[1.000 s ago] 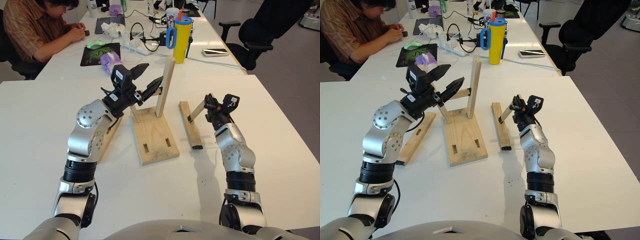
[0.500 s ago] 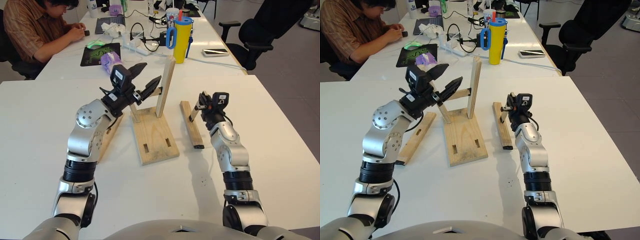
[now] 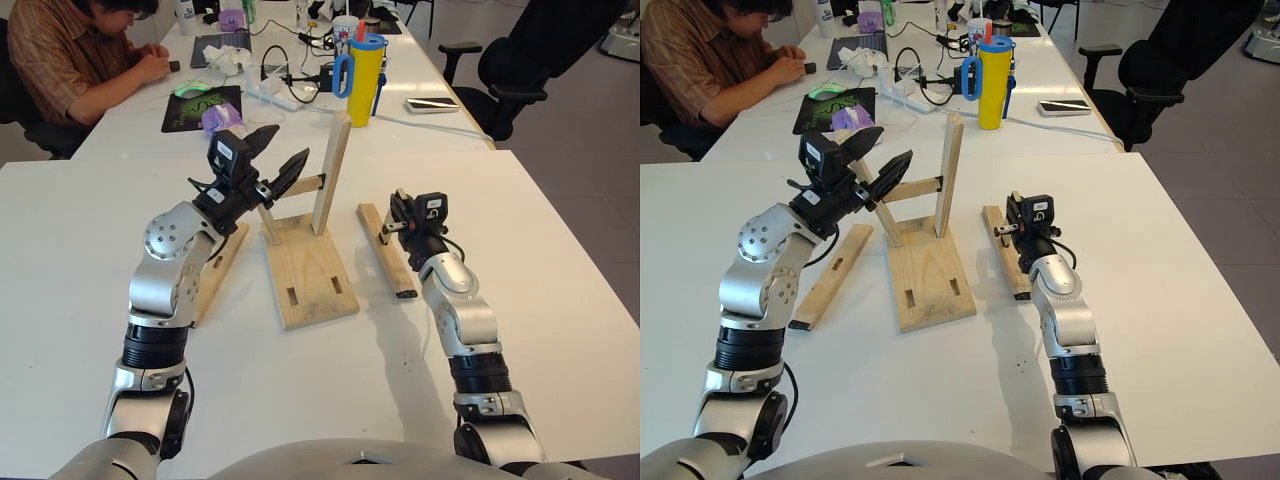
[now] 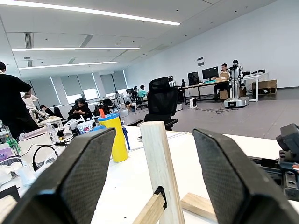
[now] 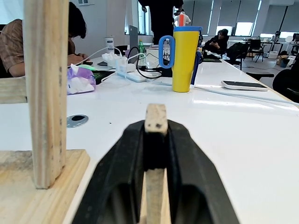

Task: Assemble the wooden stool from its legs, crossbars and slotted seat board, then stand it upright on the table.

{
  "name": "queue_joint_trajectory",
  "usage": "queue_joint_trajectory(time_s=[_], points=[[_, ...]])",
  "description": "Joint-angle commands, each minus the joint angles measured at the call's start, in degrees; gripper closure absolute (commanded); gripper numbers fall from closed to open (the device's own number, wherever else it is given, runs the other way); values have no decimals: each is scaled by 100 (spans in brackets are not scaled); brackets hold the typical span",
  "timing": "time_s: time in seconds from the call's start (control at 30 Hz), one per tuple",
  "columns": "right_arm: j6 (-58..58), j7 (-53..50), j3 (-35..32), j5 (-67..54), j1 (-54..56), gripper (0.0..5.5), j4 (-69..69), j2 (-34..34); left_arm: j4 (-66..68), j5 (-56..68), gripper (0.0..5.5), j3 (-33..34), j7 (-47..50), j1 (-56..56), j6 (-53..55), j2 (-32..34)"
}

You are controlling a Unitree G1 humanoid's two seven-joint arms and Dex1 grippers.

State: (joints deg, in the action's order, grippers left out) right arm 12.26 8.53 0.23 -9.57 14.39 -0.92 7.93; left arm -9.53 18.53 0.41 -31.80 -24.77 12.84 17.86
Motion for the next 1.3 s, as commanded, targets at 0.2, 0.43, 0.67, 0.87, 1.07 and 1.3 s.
queue_joint_trajectory(time_s=[0.2,0.43,0.67,0.87,1.07,1.3], points=[[856,-156,-372,-442,322,404,1194,-96,2,-35,244,-32,-50,55,-2,39],[1567,-173,-572,-762,1452,339,1541,34,46,-11,244,-7,-24,48,-28,10],[944,-7,-559,-426,2698,339,495,230,90,-6,244,-20,29,-29,-39,-67],[698,74,-412,-324,2750,339,243,120,61,19,244,45,77,-10,-15,-78],[437,188,-254,-131,2838,339,78,158,52,11,244,52,113,-27,-5,-83],[784,102,238,472,1675,339,-2535,-12,61,29,244,62,172,45,-17,-125]])
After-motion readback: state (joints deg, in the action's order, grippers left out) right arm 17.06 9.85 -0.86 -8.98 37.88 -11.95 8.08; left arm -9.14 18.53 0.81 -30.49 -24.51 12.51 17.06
